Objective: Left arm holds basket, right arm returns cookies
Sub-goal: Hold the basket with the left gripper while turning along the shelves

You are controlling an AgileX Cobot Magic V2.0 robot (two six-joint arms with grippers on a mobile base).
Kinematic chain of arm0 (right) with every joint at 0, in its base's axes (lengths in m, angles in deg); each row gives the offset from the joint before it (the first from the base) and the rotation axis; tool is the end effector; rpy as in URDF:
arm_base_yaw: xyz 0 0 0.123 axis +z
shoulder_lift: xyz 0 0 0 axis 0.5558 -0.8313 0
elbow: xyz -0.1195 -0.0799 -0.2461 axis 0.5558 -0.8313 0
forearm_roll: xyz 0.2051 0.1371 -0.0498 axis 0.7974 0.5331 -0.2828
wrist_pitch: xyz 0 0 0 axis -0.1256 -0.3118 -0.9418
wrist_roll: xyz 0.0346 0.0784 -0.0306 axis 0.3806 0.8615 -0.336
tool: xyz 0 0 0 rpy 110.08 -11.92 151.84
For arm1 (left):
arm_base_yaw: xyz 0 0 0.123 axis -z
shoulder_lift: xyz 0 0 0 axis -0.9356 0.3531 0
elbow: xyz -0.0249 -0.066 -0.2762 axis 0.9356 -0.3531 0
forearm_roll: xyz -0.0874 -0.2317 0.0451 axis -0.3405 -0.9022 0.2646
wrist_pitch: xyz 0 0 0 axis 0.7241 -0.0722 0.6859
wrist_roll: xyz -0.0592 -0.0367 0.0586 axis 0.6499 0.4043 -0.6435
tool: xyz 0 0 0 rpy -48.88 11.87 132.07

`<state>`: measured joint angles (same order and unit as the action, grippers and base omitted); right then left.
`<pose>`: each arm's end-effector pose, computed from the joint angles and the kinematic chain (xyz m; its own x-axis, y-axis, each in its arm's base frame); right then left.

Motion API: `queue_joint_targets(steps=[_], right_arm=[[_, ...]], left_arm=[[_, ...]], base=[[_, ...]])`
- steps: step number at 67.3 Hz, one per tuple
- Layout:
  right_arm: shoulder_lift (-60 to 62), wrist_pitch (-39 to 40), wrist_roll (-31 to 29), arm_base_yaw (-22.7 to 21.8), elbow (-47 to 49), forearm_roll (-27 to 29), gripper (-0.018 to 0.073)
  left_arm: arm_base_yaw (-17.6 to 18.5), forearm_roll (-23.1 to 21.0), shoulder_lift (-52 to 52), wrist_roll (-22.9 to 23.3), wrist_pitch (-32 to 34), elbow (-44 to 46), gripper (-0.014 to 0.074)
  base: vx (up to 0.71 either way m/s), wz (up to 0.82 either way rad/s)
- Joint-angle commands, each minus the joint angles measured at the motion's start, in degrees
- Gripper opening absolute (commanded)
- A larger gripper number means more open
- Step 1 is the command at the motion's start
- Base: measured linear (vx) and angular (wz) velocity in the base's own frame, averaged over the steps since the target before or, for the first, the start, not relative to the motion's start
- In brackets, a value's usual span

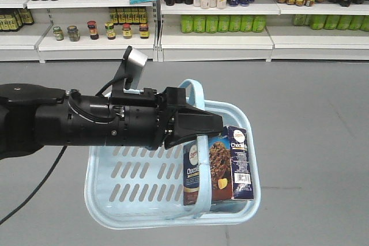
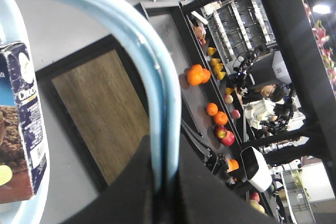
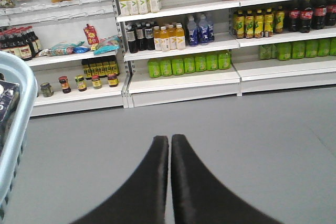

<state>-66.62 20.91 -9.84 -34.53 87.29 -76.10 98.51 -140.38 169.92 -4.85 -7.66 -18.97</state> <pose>0.0560 0.0000 0.1886 -0.0992 0.1129 -0.9886 0.0155 0.9936 0.1119 0.2428 -0.2136 0.3052 -0.9058 -0.0850 -0.4151 0.3802 0.2695 -0.8848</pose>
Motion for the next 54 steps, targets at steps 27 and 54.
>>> queue_joint_targets(steps=[27, 54], right_arm=[[0.35, 4.12, -0.32, 0.03, -0.17, -0.13, -0.0003], [0.35, 4.12, -0.32, 0.03, -0.17, -0.13, -0.0003]], left_arm=[[0.19, -6.77, -2.52, -0.88, -2.49, 2.15, -0.0006], [0.19, -6.77, -2.52, -0.88, -2.49, 2.15, -0.0006]], base=[[0.51, 0.00], [0.52, 0.05]])
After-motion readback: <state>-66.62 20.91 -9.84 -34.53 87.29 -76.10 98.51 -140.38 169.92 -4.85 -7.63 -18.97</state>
